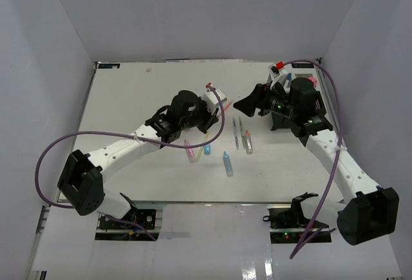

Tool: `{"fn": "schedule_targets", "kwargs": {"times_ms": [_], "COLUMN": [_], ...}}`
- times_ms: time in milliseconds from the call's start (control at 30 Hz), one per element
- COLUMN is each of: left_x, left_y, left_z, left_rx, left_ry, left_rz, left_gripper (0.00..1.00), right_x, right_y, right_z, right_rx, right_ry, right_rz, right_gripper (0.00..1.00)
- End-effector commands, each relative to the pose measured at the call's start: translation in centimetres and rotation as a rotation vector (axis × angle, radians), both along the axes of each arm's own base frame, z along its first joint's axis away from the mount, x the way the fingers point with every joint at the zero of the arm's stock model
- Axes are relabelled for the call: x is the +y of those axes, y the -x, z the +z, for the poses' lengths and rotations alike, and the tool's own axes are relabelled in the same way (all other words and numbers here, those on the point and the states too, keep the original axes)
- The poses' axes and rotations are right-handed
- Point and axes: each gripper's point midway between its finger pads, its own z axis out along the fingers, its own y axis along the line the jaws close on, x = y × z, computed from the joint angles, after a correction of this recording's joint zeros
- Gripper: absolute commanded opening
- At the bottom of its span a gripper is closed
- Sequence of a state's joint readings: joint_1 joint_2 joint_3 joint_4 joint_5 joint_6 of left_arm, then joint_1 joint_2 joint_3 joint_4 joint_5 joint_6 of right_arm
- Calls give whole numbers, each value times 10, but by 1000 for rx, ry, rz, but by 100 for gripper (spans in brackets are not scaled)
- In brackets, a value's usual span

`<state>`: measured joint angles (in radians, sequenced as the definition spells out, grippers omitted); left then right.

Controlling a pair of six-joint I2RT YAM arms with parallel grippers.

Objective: Sort the stationery into containers
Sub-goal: Pick up the pen from the center of the board, then place the pen in the storage box.

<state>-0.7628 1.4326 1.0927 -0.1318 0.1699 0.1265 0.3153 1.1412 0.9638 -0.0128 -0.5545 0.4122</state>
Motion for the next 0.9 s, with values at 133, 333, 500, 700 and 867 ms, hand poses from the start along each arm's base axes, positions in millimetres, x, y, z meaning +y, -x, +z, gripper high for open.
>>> {"fn": "schedule_targets", "kwargs": {"times_ms": [133,333,500,700,867], "left_x": [-2,-1,-2,-3,-3], "left_y": [16,22,24,24,24], "left_z": [30,34,30,26,25], "left_rx": [-118,-138,-132,-130,-132], "left_ry": [49,73,71,66,67], "left_rz": [-80,-89,-99,-98,-100], "left_gripper": [20,21,21,22,24], "right_x": [35,48,56,56,54], "right_y": [-3,-5,-1,-3,-6], "right_z": [18,6,5,-5,-14], "right_rx": [-20,3,7,29,38], "right_ry": [-31,-7,-18,-4,16], "right_rz": [92,99,135,134,113], "right_gripper": [81,77,62,41,25]}}
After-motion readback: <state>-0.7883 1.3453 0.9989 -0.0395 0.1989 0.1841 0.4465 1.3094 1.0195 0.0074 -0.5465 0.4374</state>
